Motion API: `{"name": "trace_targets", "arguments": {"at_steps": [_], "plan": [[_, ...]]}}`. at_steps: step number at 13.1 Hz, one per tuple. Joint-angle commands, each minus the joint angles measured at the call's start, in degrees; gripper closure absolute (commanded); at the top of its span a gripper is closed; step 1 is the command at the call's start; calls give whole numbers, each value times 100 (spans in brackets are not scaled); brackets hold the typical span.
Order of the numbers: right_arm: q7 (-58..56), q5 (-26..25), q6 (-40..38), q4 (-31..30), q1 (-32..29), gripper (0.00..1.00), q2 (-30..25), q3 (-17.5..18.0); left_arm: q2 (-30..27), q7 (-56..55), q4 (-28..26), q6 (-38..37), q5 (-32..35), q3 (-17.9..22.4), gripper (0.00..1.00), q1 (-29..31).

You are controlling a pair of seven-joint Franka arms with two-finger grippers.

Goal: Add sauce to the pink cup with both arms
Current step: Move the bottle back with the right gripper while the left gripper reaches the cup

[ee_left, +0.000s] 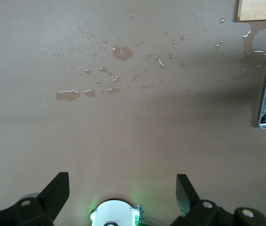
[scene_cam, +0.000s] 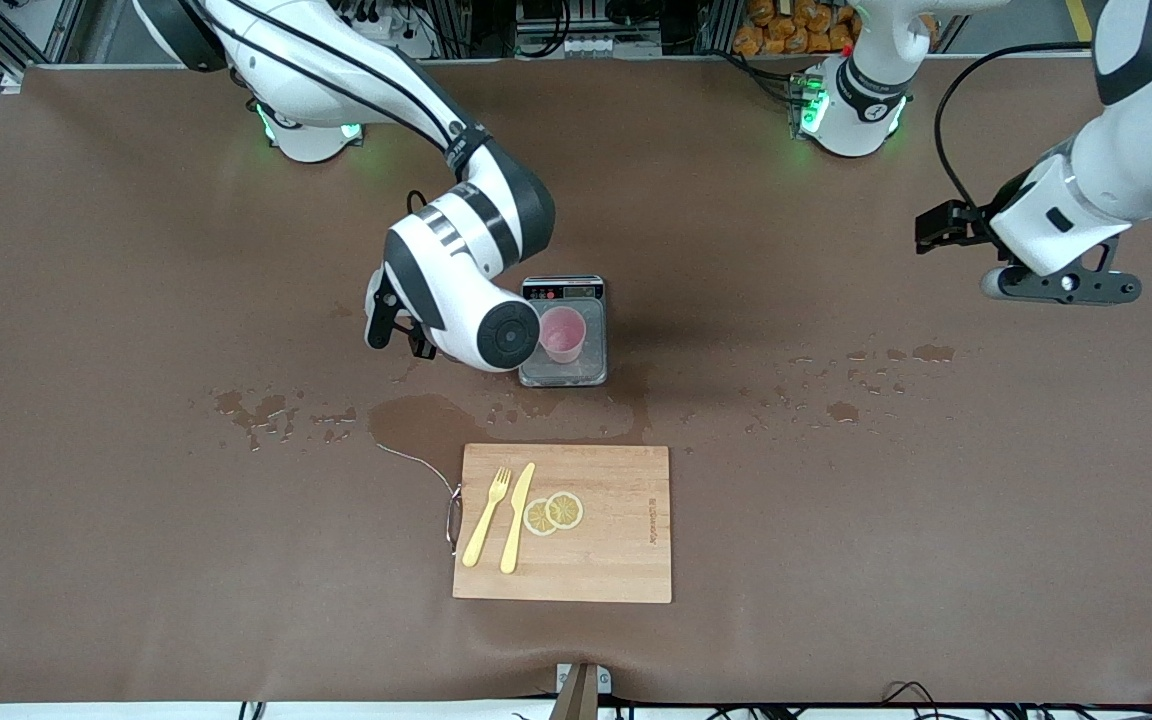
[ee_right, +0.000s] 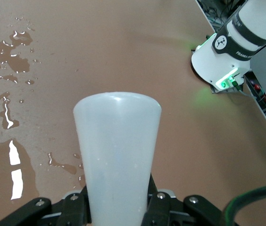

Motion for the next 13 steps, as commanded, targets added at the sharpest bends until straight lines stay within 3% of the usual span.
{"name": "trace_targets", "arguments": {"at_steps": [1,6,10,13], "plan": [[-216,604,121,120,-518,80,-202,112,45,-135,48,-62,-128,5,0,-34],[-471,939,305,85,-827,80,-404,112,641,-1029,434,-26,-655,-109,0,-86],[-840,1292,560,-274,-1135,81,-808,112,1485,-2469,1013,53,-823,-118,0,-823],[-1104,1502,719,-512,-1336,81,-1038,103,1785,-3051,1279,131,-831,-118,0,-1167]]}}
